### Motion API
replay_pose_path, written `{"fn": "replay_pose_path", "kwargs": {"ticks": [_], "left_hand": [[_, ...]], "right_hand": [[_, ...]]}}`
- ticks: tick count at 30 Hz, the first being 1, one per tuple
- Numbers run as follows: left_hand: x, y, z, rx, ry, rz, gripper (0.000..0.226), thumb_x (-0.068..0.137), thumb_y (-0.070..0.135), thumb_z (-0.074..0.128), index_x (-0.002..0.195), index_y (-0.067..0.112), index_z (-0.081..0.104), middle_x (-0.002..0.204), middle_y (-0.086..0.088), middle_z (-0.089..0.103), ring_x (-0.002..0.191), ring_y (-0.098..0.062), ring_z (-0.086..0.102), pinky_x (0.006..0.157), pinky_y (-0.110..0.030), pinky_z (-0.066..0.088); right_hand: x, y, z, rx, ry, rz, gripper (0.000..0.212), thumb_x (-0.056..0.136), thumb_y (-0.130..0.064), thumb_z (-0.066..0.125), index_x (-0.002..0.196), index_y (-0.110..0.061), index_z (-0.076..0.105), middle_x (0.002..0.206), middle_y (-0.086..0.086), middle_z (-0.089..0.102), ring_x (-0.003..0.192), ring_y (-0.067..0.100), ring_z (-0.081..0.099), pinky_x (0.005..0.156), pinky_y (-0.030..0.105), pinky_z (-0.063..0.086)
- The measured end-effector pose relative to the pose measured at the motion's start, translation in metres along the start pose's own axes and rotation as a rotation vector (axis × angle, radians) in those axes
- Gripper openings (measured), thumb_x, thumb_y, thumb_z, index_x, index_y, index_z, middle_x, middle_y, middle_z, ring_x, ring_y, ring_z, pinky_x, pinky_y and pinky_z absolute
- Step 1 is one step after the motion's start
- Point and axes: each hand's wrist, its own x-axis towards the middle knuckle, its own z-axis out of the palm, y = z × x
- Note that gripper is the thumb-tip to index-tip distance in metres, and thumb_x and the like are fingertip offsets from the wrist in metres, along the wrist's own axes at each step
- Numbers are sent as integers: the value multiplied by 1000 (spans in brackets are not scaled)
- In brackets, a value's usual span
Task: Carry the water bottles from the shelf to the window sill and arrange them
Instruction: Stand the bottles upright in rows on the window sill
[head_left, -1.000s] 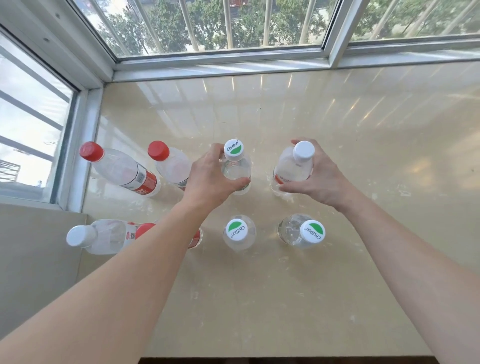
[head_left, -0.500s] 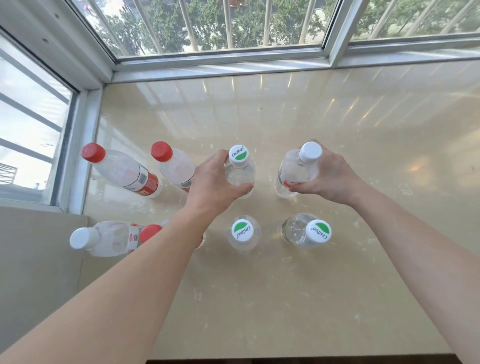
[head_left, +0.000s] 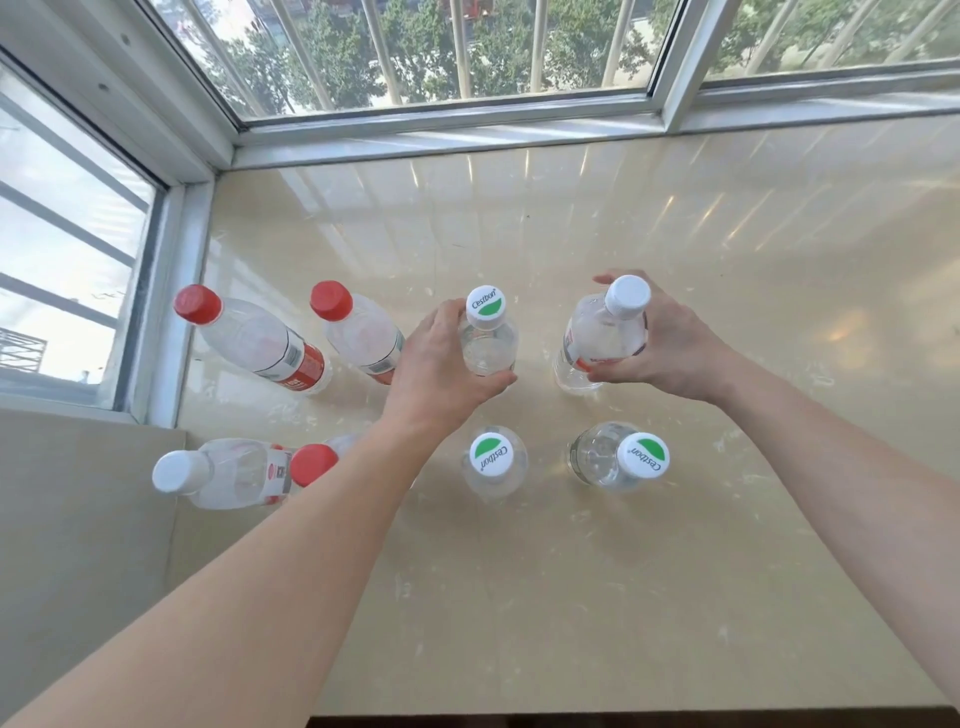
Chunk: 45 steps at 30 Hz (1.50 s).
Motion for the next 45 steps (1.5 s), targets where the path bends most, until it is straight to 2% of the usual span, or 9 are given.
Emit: {"fn": "replay_pose_path", "kwargs": {"ticks": [2, 4, 8, 13, 21, 30, 35, 38, 45], "left_hand": [[-3, 2, -7, 19, -13, 2, 82, 70, 36, 87, 138, 17, 44, 136, 2, 54, 126, -16, 49, 94, -23, 37], [-11, 8, -23, 54, -22, 18, 90, 72, 38, 86, 145, 18, 38, 144, 2, 49, 132, -16, 46, 103, -28, 38], [-50, 33, -83, 262, 57, 153, 71, 80, 48, 74, 140, 22, 45, 134, 4, 55, 118, -18, 54, 83, -29, 41], [-128, 34, -174, 550, 168, 191, 48, 83, 46, 68, 120, 17, 60, 116, 2, 66, 111, -26, 60, 71, -40, 56], [-189, -10, -270, 690, 230, -49, 48, 86, 44, 69, 122, 13, 61, 122, -1, 63, 111, -28, 59, 66, -45, 54], [-120, -96, -270, 539, 122, -34, 50, 85, 48, 67, 124, 16, 60, 120, -2, 64, 114, -28, 58, 82, -44, 52], [-73, -137, -244, 495, 24, -35, 56, 87, 55, 62, 129, 19, 55, 123, 2, 61, 117, -22, 56, 78, -34, 47], [-54, -150, -229, 459, -31, -44, 62, 86, 57, 62, 133, 18, 52, 126, 1, 60, 119, -22, 55, 83, -35, 47], [-20, -180, -201, 370, -69, -46, 76, 81, 54, 71, 140, 13, 45, 134, -5, 55, 119, -29, 56, 95, -38, 44]], "right_hand": [[-6, -2, -5, 40, -17, -3, 103, 60, -20, 95, 140, -50, 37, 118, -28, 58, 110, 2, 59, 92, 17, 50], [-17, -7, -14, 14, -19, -13, 108, 61, -22, 95, 146, -48, 33, 128, -29, 51, 121, 4, 53, 99, 25, 45], [-58, -40, -52, -260, 28, -85, 97, 70, -33, 90, 151, -34, 35, 137, -4, 51, 129, 12, 48, 106, 31, 37], [-110, -111, -84, -706, 226, -448, 58, 78, -26, 78, 132, -12, 60, 119, 12, 63, 103, 38, 61, 83, 47, 54], [-125, -235, -33, -677, 270, -664, 43, 80, -17, 76, 121, -8, 66, 117, 10, 64, 102, 36, 62, 68, 44, 59], [-62, -263, 81, -635, 72, -324, 58, 86, -26, 70, 139, -10, 51, 126, 11, 56, 112, 32, 58, 92, 41, 50], [-28, -242, 126, -507, 41, -1, 72, 86, -28, 69, 149, -13, 38, 142, 9, 48, 124, 28, 52, 90, 32, 42], [-12, -234, 145, -452, 33, 71, 76, 85, -29, 70, 151, -13, 36, 143, 10, 47, 128, 28, 49, 86, 26, 33], [22, -209, 171, -359, 33, 219, 83, 82, -30, 76, 151, -16, 33, 138, 11, 46, 129, 27, 45, 92, 31, 36]]}}
